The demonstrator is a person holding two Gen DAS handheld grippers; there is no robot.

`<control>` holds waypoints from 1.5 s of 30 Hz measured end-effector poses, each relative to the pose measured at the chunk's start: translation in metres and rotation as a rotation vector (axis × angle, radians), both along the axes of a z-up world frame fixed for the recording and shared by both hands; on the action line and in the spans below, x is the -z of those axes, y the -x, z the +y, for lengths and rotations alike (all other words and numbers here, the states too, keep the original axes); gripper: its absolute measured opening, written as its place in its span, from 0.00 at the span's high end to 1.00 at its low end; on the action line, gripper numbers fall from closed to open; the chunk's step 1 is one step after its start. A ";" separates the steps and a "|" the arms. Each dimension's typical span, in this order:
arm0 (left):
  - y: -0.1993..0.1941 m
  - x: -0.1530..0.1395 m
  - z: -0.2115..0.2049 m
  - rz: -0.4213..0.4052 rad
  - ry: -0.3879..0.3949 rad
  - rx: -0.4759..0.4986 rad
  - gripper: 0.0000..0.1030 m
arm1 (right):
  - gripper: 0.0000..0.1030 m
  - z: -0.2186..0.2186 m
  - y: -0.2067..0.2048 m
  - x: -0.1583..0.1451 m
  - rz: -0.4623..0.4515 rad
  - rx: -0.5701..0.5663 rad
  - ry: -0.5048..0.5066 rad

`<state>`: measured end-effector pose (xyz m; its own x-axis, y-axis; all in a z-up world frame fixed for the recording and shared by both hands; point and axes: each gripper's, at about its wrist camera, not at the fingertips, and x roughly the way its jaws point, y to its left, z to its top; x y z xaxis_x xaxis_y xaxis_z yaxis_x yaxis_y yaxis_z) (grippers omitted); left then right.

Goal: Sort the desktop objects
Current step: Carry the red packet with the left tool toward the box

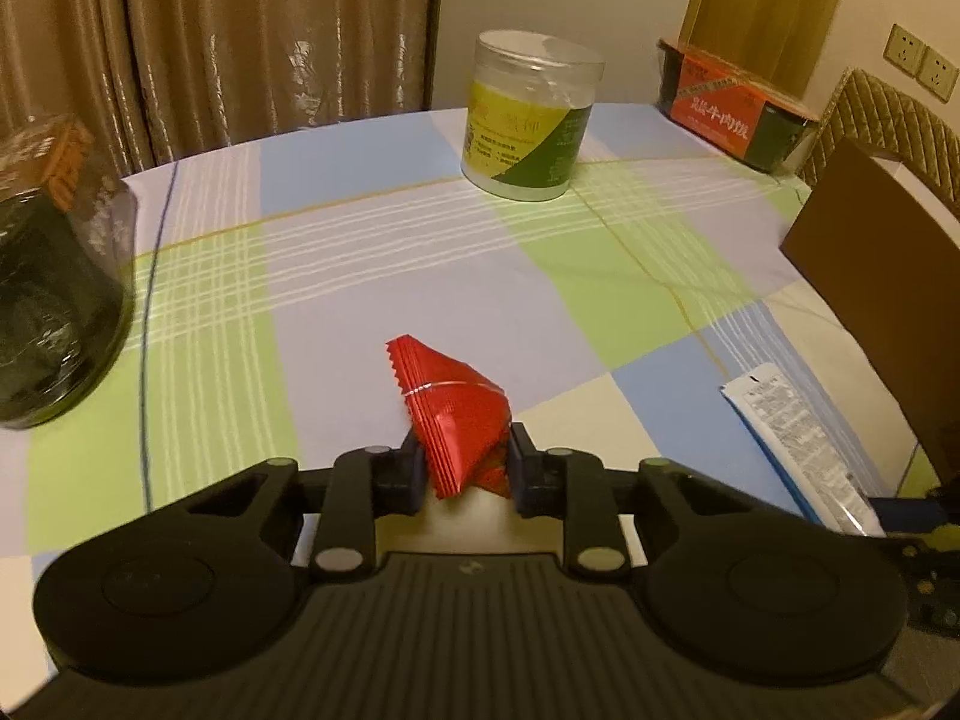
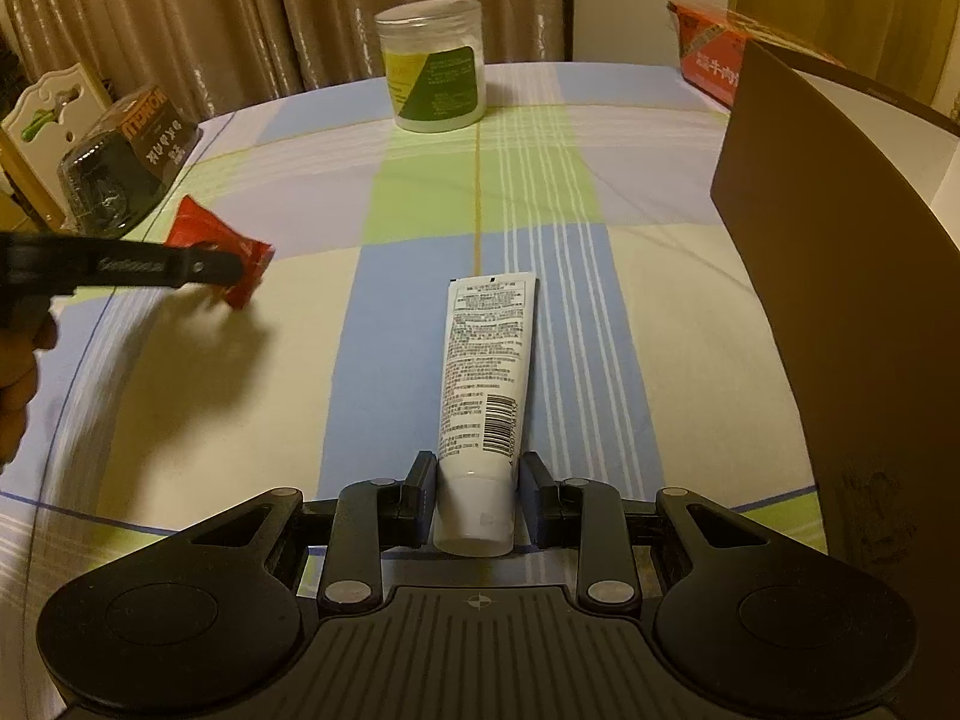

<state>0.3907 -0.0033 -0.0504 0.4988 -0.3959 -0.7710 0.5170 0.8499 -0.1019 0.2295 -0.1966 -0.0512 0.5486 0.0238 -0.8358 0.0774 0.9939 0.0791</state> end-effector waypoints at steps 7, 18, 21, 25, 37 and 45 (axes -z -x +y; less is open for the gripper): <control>0.042 -0.015 0.027 0.010 0.031 -0.036 0.80 | 0.73 0.007 0.012 -0.007 -0.005 -0.028 0.002; 0.126 -0.026 0.039 0.063 0.066 -0.059 0.80 | 0.73 0.007 0.053 -0.028 -0.028 -0.058 0.005; 0.148 -0.029 0.035 0.073 0.071 -0.058 0.80 | 0.73 0.001 0.069 -0.041 -0.055 -0.067 0.002; 0.176 -0.037 0.026 0.073 0.067 -0.059 0.80 | 0.73 -0.007 0.087 -0.052 -0.068 -0.098 -0.013; 0.274 -0.068 -0.032 0.010 0.054 -0.163 0.80 | 0.73 -0.059 0.169 -0.077 -0.078 -0.304 -0.064; 0.338 -0.085 -0.080 0.010 0.075 -0.216 0.80 | 0.73 -0.103 0.217 -0.089 -0.089 -0.370 -0.071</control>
<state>0.0527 -0.0836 0.0344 0.5707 -0.3371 -0.7488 0.3229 0.9305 -0.1728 0.0128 -0.2998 0.0374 0.5621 0.2894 -0.7748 -0.2957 0.9452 0.1386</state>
